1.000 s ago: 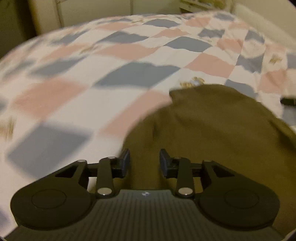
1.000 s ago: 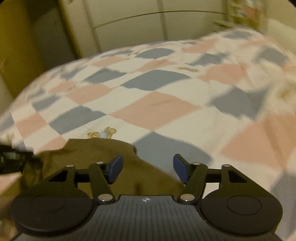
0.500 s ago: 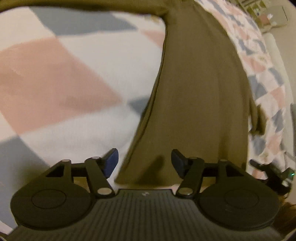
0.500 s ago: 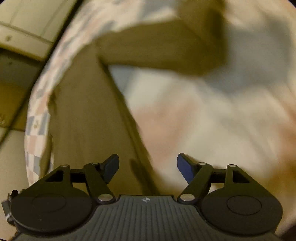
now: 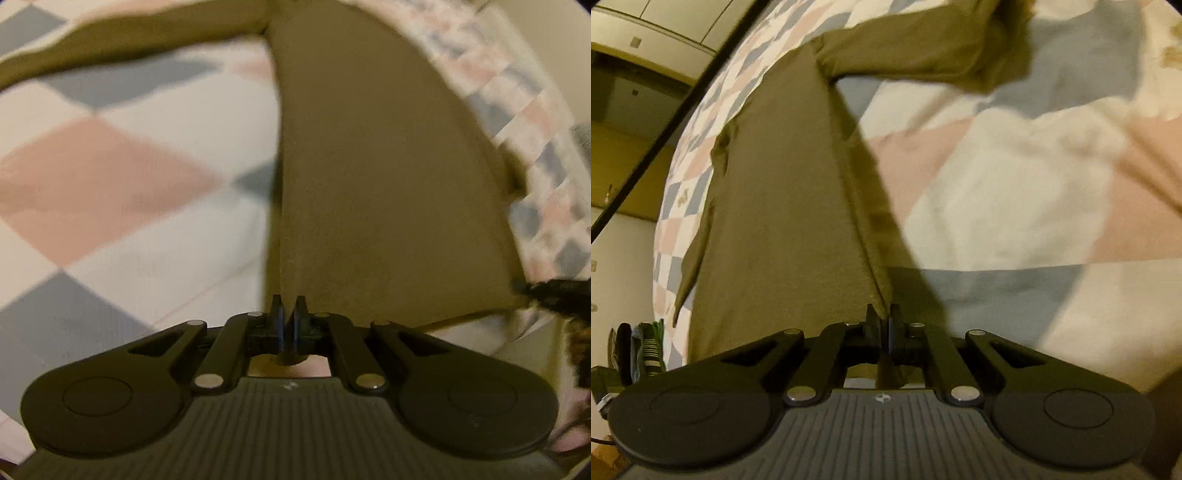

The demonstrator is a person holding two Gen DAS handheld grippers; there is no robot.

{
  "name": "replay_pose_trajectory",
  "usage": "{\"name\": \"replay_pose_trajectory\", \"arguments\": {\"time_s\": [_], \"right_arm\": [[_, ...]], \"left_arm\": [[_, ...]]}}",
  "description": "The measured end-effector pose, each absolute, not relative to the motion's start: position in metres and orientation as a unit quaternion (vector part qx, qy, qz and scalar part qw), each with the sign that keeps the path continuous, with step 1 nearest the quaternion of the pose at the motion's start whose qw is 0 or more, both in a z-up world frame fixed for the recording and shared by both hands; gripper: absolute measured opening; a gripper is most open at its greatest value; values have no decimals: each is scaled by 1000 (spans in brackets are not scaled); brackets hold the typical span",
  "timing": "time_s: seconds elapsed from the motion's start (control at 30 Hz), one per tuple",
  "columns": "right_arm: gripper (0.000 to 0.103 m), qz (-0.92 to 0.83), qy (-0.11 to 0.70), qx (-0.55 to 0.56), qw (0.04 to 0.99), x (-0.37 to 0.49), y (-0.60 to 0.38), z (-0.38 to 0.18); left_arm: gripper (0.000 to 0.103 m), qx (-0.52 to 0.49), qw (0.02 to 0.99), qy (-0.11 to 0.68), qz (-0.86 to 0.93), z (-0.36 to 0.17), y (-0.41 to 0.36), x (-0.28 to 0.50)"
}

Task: Fold clothes

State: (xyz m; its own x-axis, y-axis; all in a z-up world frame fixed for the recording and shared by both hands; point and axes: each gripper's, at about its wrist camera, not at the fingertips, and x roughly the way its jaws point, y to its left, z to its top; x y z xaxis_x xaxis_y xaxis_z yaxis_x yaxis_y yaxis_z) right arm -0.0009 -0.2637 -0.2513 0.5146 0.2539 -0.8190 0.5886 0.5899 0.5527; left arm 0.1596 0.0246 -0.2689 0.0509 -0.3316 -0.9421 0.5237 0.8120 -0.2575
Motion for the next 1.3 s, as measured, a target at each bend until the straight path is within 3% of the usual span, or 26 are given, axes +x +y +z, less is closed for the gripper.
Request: {"name": "replay_pose_trajectory", "arguments": {"time_s": [0.1,0.13,0.17,0.23,0.3,0.43,0.63,0.87,0.9,0.97,1.0,1.2,1.3], "right_arm": [[2,-133,499,435,738,-1,-259,-274],[4,-140,509,431,732,0,-255,-285],[10,-145,514,439,723,2,-252,-291],[41,-155,519,443,715,4,-249,-283],[53,-174,516,432,719,3,-252,-266],[53,-235,467,429,736,-2,-283,-234],[52,-280,386,359,803,36,-360,-208],[54,-305,331,467,761,69,-503,-257],[54,-298,325,494,749,69,-519,-267],[10,-239,304,537,749,74,-536,-279],[4,-217,303,535,758,76,-537,-277],[4,-172,188,457,852,3,-520,-198],[4,-249,213,448,832,-59,-514,-193]], "left_arm": [[7,126,712,625,-295,-280,12,161],[12,132,706,628,-300,-276,11,163],[15,143,702,630,-301,-271,12,164],[16,192,705,619,-287,-257,14,167],[15,229,729,591,-260,-240,13,173],[15,203,774,542,-258,-209,-21,194],[18,146,778,503,-347,-215,-158,168],[24,98,768,528,-349,-238,-240,147],[24,98,767,532,-345,-240,-245,146],[24,98,766,538,-338,-243,-254,144],[23,97,766,541,-334,-245,-258,143],[23,99,757,564,-316,-254,-270,136],[23,103,746,578,-314,-263,-269,131]]}}
